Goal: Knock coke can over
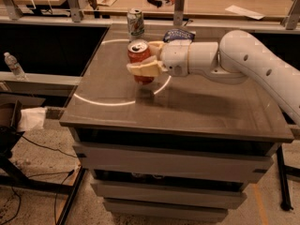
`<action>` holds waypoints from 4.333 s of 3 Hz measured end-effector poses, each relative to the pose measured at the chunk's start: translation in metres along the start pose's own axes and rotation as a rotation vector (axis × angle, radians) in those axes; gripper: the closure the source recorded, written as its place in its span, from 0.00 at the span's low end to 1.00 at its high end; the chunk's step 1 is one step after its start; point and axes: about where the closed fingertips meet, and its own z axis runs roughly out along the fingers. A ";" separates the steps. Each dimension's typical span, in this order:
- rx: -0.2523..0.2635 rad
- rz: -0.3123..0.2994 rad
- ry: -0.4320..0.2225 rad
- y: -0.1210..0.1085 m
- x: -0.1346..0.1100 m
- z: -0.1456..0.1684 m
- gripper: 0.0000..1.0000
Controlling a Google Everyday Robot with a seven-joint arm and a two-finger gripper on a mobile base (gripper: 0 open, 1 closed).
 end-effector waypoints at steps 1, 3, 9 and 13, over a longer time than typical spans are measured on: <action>-0.011 -0.236 0.052 0.002 -0.018 -0.019 1.00; -0.207 -0.597 0.113 0.002 0.002 -0.039 1.00; -0.588 -1.286 0.325 0.031 -0.020 -0.038 1.00; -0.994 -1.458 0.698 0.031 0.061 -0.049 1.00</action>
Offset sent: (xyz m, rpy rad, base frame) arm -0.0150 -0.0547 -0.0010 -0.4034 -0.5946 0.3539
